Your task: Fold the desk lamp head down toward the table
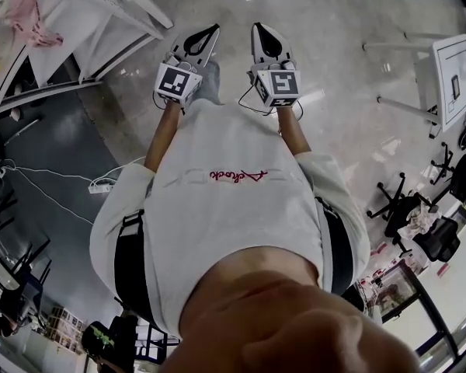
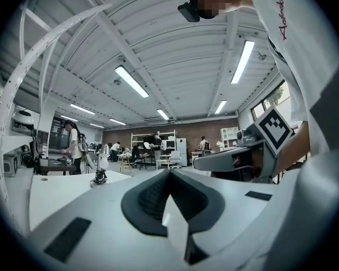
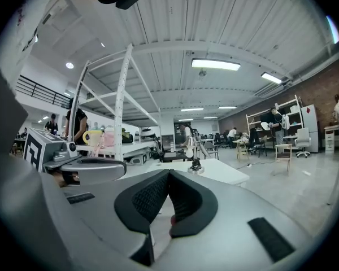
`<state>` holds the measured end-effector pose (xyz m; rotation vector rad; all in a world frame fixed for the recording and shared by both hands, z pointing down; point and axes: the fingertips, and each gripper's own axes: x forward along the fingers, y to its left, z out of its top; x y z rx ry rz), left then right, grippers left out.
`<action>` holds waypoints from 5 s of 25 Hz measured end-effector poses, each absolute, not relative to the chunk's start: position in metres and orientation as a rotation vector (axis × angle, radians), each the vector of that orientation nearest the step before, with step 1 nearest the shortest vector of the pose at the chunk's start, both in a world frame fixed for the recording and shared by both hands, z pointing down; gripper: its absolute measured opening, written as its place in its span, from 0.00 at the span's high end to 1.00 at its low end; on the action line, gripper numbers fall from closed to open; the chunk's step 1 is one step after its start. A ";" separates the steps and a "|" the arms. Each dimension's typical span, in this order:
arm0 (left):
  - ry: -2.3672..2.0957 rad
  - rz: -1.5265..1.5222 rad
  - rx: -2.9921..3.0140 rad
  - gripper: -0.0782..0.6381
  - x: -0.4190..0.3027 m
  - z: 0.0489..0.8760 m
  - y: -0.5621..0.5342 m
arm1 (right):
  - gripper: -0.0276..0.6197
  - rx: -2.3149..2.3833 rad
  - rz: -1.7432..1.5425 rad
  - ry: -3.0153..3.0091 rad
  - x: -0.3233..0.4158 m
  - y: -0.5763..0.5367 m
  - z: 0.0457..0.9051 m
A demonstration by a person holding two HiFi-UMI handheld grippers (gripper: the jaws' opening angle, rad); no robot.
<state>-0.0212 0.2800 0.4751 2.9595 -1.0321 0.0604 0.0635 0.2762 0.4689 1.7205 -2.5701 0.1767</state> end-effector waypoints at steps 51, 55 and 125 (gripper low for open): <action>-1.174 0.084 2.810 0.87 -0.057 0.491 -0.115 | 0.94 1.687 0.182 -2.596 0.064 -0.099 0.452; -1.224 0.107 2.791 0.87 -0.059 0.493 -0.141 | 0.94 1.675 0.172 -2.618 0.073 -0.129 0.449; -0.998 0.230 2.889 0.67 0.042 0.549 -0.367 | 0.94 1.610 0.333 -2.541 0.105 -0.194 0.494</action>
